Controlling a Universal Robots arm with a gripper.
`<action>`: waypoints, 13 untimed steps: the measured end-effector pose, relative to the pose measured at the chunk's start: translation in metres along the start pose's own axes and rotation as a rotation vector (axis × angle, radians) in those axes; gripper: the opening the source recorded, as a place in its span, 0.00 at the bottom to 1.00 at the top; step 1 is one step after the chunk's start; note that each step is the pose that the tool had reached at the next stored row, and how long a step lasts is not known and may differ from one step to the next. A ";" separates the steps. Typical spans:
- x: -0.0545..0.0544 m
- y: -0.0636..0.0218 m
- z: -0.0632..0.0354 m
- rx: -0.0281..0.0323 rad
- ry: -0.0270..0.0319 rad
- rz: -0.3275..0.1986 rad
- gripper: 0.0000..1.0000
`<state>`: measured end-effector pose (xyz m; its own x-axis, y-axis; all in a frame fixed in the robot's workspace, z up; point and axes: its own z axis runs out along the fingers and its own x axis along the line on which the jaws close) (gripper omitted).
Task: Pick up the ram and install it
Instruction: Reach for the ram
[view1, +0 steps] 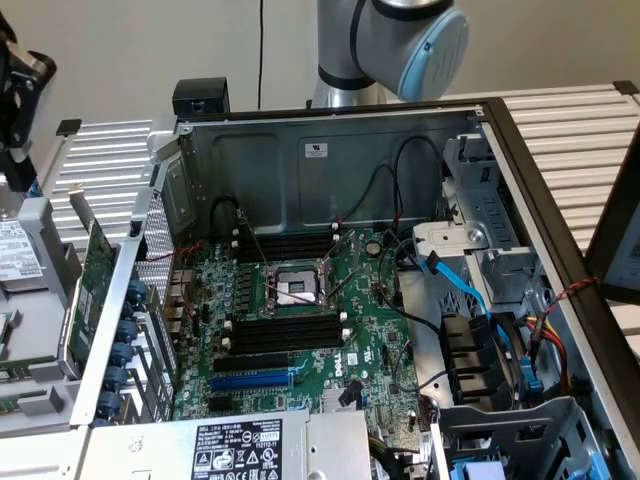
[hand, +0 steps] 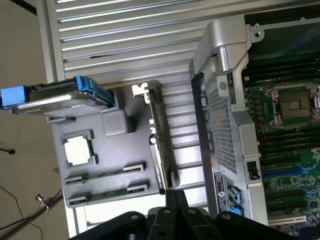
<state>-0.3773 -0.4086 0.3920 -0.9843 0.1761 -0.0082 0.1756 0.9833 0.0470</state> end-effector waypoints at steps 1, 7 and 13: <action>0.004 -0.0018 0.0001 0.0000 0.0000 0.000 0.11; 0.025 -0.0132 0.0007 0.0000 0.0000 0.000 0.11; 0.041 -0.0232 0.0021 0.0000 0.0000 0.000 0.11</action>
<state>-0.4217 -0.4241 0.3886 -0.9843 0.1762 -0.0082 0.1756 0.9833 0.0469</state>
